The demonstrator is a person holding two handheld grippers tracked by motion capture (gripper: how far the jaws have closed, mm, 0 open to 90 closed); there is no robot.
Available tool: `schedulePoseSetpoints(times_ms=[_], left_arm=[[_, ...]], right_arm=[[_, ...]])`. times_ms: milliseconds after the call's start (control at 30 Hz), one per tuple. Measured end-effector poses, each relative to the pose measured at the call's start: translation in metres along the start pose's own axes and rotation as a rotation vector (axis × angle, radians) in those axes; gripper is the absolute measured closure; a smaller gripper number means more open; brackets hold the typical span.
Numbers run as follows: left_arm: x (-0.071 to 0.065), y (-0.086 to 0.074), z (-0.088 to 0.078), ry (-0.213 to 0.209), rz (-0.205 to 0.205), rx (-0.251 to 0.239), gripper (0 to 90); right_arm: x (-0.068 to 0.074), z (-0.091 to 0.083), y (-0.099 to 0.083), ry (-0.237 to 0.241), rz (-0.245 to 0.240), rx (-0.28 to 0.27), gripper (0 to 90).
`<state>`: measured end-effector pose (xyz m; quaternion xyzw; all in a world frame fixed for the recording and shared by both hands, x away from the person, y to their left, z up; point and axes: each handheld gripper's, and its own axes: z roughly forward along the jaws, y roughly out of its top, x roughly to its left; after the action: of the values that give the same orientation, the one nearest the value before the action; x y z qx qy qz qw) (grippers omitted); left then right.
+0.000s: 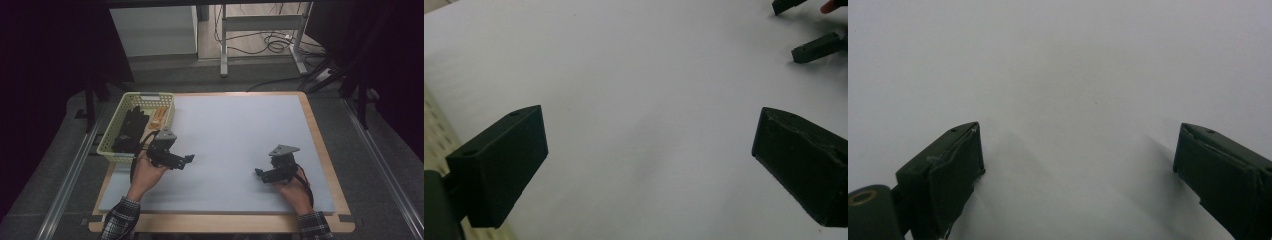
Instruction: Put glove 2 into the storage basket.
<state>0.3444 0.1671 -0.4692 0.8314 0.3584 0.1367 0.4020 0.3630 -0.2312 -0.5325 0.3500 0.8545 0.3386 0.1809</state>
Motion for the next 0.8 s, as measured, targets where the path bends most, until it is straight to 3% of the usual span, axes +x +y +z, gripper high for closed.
schedulePoseSetpoints(times_ms=[800], left_arm=[[-0.022,-0.021,0.038,-0.078,0.013,0.003,1.8]], right_arm=[[0.0,0.0,0.0,-0.001,-0.001,-0.001,5.8]])
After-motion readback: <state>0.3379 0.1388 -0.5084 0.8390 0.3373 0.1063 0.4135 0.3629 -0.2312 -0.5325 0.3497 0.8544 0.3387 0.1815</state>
